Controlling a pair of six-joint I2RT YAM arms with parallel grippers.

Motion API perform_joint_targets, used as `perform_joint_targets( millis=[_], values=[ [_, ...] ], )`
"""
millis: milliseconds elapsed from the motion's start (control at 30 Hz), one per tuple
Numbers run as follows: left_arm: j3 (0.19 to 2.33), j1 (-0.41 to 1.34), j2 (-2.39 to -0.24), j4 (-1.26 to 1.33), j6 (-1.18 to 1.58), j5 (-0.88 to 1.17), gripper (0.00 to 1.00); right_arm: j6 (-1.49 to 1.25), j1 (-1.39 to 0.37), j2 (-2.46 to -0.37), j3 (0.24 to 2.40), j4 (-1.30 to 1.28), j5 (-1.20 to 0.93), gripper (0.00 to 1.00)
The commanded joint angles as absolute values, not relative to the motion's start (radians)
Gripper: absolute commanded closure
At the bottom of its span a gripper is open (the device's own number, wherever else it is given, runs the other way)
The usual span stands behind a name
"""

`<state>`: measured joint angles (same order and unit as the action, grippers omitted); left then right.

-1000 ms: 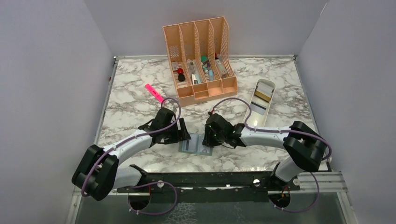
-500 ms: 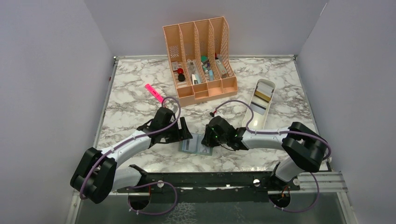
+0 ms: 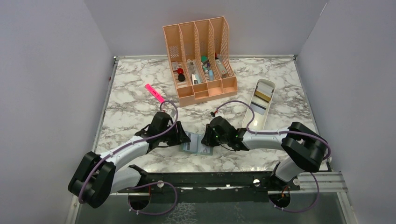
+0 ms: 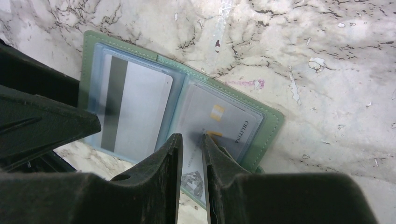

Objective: Put the credit cards into the card holder
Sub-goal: Turn over the card slot in the card holder.

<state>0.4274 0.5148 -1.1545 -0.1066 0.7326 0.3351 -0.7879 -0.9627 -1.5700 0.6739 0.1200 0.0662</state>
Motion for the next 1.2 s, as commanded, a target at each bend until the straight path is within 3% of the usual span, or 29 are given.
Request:
perform_joint_targets(
  millis=[0,467,1000,1167],
  values=[
    [0.404,0.518,-1.119,0.034,0.793,0.445,0.53,-0.772,-0.956,-1.609,0.629,-0.003,0.102,0.72],
    [0.382,0.518,-1.134,0.111,0.798,0.493,0.78,-0.772,-0.956,-1.602,0.642,-0.012,0.094,0.72],
    [0.373,0.520,-1.138,0.159,0.802,0.524,0.74,-0.766,-0.956,-1.604,0.648,-0.012,0.089,0.72],
    [0.371,0.522,-1.150,0.167,0.801,0.525,0.84,-0.765,-0.956,-1.599,0.647,-0.015,0.091,0.72]
  ],
)
